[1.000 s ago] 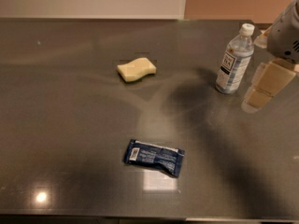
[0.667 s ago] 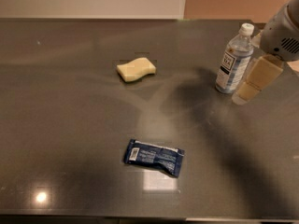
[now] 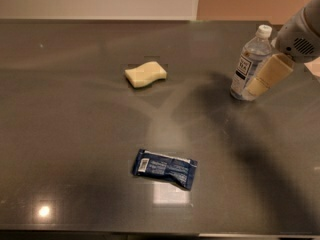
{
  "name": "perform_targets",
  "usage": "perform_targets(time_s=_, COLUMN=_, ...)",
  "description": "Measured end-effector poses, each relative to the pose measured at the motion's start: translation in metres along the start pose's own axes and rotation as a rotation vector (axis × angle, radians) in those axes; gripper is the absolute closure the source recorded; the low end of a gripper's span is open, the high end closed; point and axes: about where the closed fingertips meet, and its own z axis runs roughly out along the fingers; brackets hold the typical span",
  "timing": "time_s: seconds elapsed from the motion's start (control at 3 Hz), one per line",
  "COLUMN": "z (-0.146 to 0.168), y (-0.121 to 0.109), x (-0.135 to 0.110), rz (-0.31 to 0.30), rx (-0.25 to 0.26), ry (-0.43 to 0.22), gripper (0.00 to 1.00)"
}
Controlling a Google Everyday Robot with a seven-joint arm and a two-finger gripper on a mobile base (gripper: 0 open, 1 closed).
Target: Move blue plastic bottle near sponge
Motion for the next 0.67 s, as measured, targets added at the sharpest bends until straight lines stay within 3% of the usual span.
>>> perform_targets(time_s=0.67, z=0.010, y=-0.032, x=-0.002, rz=0.111, rx=0.040, ry=-0.047, gripper=0.00)
